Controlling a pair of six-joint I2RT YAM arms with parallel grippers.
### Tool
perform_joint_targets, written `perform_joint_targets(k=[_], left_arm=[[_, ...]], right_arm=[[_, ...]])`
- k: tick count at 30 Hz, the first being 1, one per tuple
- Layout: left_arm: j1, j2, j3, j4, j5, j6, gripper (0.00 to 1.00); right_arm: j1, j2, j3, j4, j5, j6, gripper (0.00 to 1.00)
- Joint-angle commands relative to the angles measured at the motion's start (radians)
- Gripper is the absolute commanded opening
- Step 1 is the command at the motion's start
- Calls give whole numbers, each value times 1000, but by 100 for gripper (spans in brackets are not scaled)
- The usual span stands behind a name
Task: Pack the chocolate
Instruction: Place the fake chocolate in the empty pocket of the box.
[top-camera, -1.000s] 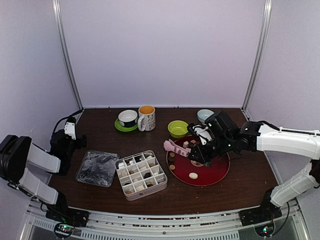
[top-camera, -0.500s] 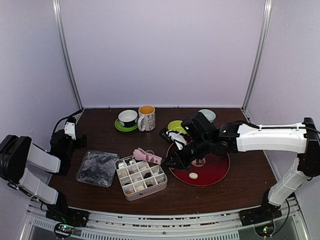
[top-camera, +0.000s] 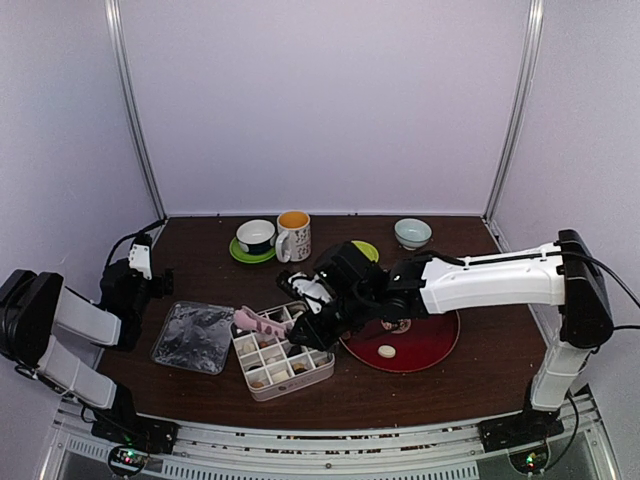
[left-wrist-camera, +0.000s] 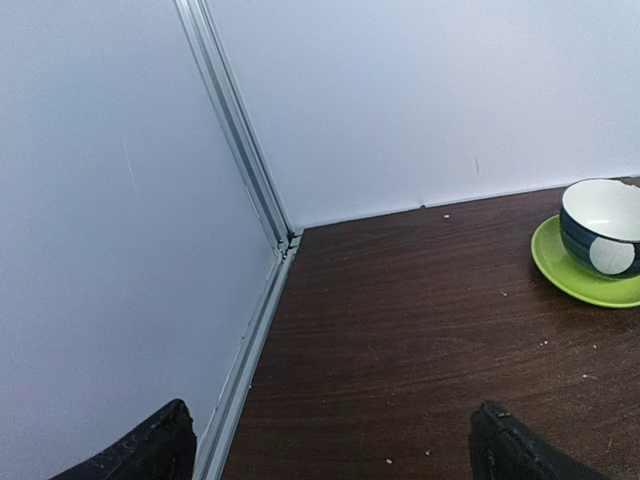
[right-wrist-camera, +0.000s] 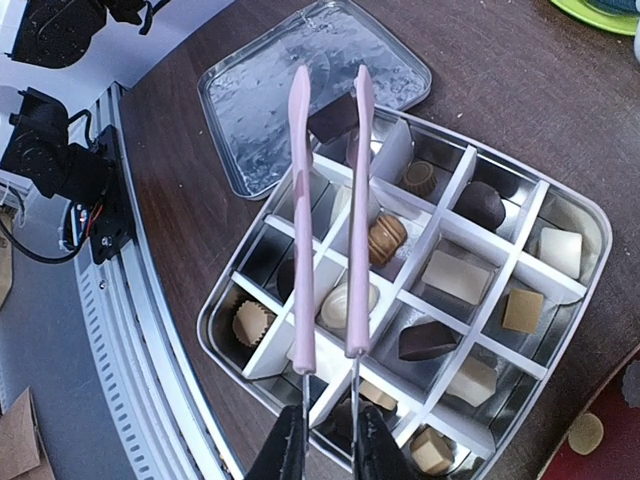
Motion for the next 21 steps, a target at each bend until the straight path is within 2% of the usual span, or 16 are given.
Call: perform_joint_targets(k=[1, 5, 21], left_arm=[[8, 7, 16, 58, -3, -11, 98], [9, 7, 17, 59, -3, -11, 98], [9, 7, 17, 58, -2, -12, 98]], right_arm=[[19, 8, 40, 16, 140, -2, 18], [23, 23, 50, 8, 174, -7, 19], [50, 82, 96, -11, 135, -26, 19]])
